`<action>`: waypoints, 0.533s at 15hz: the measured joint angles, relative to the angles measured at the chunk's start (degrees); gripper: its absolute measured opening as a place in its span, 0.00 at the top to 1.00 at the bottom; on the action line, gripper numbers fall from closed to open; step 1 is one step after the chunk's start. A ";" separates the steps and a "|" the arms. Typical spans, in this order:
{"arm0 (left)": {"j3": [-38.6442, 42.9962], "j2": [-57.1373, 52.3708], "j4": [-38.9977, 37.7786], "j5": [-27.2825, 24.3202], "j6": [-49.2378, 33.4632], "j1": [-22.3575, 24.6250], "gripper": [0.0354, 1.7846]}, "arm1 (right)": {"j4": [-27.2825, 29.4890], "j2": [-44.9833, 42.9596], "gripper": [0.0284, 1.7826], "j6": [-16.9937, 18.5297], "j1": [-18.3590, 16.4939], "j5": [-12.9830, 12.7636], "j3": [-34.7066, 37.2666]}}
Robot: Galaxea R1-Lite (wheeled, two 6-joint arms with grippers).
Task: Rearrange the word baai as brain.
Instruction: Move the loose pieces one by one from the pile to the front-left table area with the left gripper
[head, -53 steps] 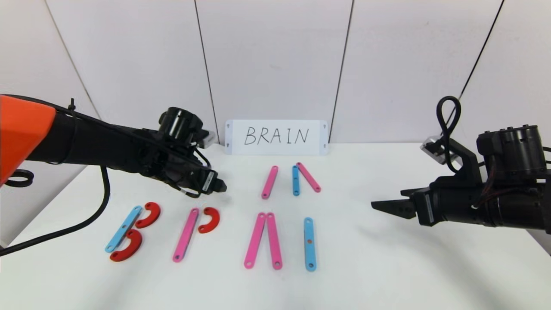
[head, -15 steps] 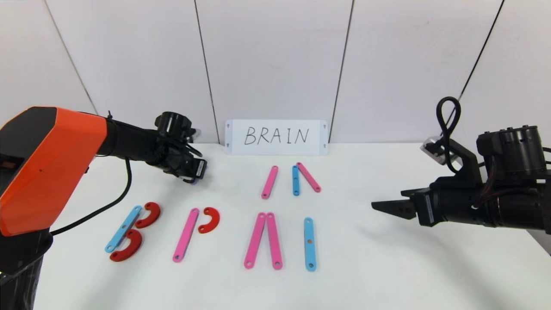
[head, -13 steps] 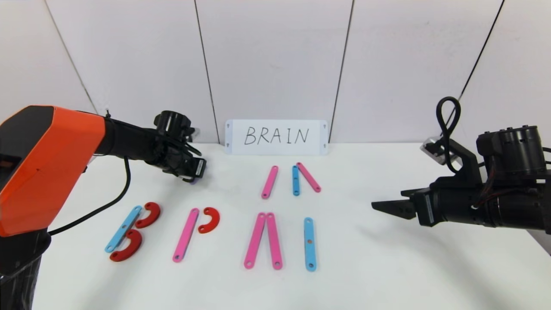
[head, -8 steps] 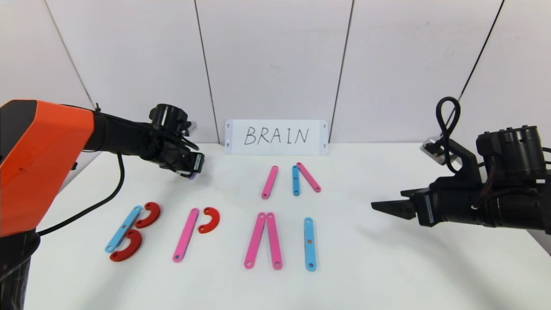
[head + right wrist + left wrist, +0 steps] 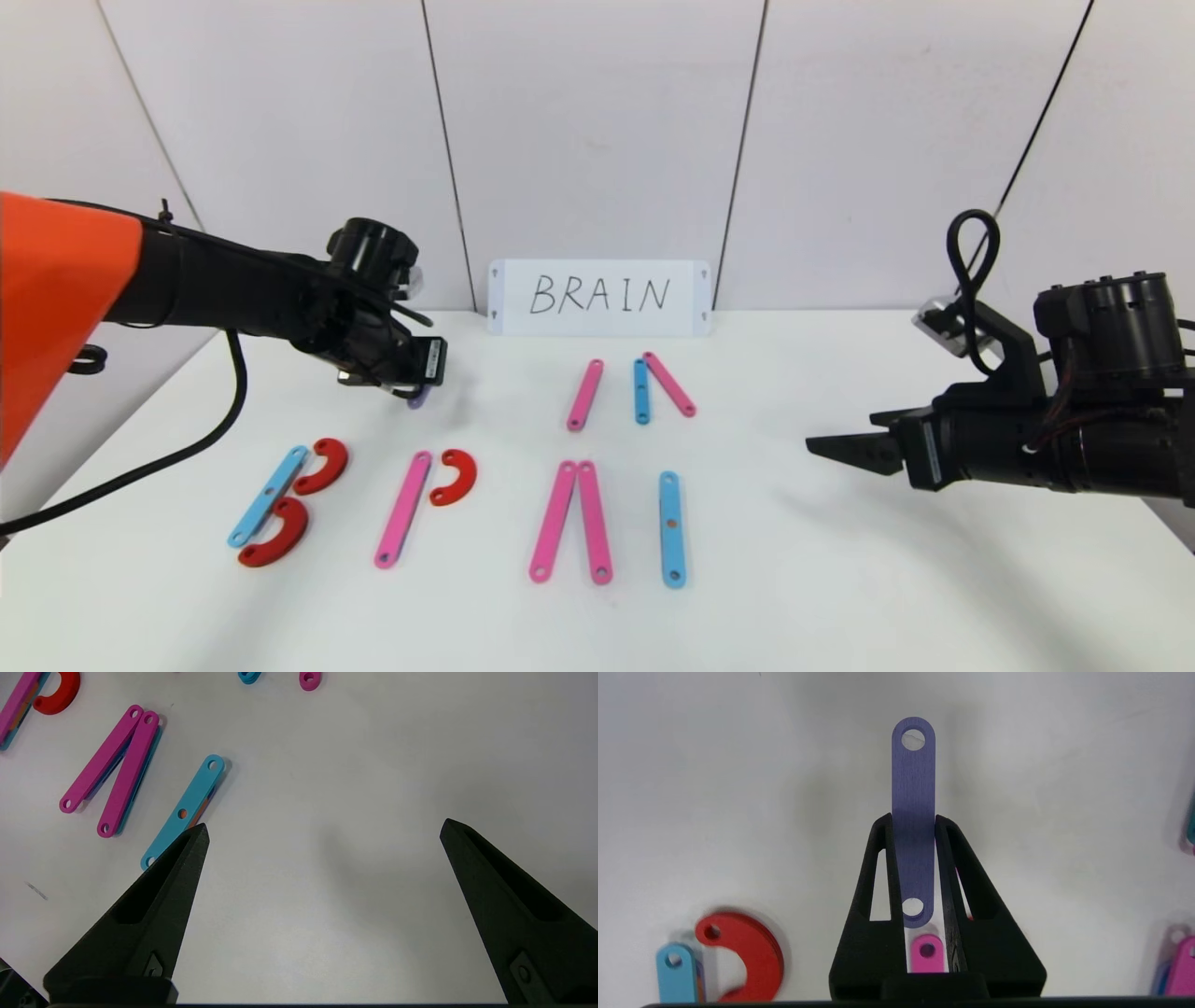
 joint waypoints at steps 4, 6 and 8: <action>7.90 -6.03 1.13 7.63 -11.19 -6.18 0.87 | 0.02 0.13 0.03 0.06 -0.83 0.21 -0.34; 10.08 -8.11 2.69 8.33 -16.41 -8.39 0.87 | 0.00 0.29 0.03 0.09 -1.27 0.67 -0.43; 11.43 -9.53 4.27 9.53 -21.26 -10.53 0.87 | 0.00 0.51 0.03 0.06 -1.57 0.65 -0.56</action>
